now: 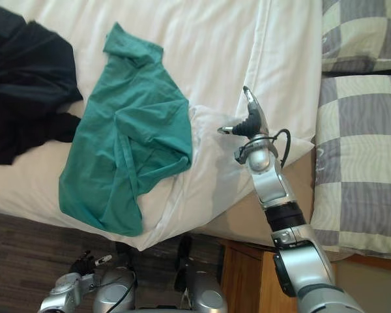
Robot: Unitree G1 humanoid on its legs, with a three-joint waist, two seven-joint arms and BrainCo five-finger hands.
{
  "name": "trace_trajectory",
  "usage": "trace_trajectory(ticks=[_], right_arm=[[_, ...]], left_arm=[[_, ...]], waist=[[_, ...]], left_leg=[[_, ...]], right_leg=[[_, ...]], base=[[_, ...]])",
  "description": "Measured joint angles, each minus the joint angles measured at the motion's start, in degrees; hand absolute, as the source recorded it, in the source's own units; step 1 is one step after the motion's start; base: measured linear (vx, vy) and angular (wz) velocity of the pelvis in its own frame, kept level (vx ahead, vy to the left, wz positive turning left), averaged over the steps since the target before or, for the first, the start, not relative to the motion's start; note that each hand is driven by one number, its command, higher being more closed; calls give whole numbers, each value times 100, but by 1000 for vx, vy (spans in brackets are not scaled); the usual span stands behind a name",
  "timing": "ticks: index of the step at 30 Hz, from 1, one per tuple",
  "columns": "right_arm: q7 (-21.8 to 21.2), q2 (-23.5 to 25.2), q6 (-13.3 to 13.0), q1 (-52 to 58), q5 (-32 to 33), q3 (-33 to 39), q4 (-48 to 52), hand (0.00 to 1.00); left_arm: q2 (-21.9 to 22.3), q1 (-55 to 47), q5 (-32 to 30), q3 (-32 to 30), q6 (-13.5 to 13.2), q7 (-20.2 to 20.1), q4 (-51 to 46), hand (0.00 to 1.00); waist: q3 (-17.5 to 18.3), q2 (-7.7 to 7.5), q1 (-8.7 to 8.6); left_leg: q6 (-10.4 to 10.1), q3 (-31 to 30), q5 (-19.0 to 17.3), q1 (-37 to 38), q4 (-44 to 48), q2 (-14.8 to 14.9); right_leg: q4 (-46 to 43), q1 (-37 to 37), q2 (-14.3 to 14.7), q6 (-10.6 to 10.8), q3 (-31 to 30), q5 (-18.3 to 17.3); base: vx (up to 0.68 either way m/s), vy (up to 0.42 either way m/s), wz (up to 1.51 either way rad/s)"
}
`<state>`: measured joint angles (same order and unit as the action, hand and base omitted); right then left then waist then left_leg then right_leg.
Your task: Tidy the bed and pick cloth on bed and put in laundry
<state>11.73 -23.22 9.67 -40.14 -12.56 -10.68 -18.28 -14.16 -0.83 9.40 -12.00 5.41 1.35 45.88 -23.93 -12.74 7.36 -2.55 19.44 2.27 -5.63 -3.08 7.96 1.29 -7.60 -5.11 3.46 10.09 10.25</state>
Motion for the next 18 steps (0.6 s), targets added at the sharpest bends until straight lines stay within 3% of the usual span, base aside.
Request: trace_trajectory(ticks=[7, 8, 18], right_arm=[[-3, -4, 11, -210, -1, -138, -376, 0], [-4, -4, 13, -252, -1, -139, -414, 100], [-277, -133, 79, -430, 3, -261, -901, 100]], left_arm=[[0, 36, -11, -158, -11, 32, -89, 0], [8, 64, -11, -156, -12, 33, -110, 0], [45, 221, -10, 77, -235, -24, -130, 0]], waist=[[-196, 3, 6], [-204, 8, 6], [-367, 184, -29]], left_leg=[[33, -64, -72, -261, 178, 2], [35, -63, -73, -372, 218, -4], [53, -8, -61, -589, 326, -51]], right_leg=[[38, -132, -21, 0, -13, 16], [39, -226, -33, 0, -19, 16], [96, -399, -96, -8, -27, 4]], base=[[21, 19, 4], [0, 0, 0], [7, 19, -2]])
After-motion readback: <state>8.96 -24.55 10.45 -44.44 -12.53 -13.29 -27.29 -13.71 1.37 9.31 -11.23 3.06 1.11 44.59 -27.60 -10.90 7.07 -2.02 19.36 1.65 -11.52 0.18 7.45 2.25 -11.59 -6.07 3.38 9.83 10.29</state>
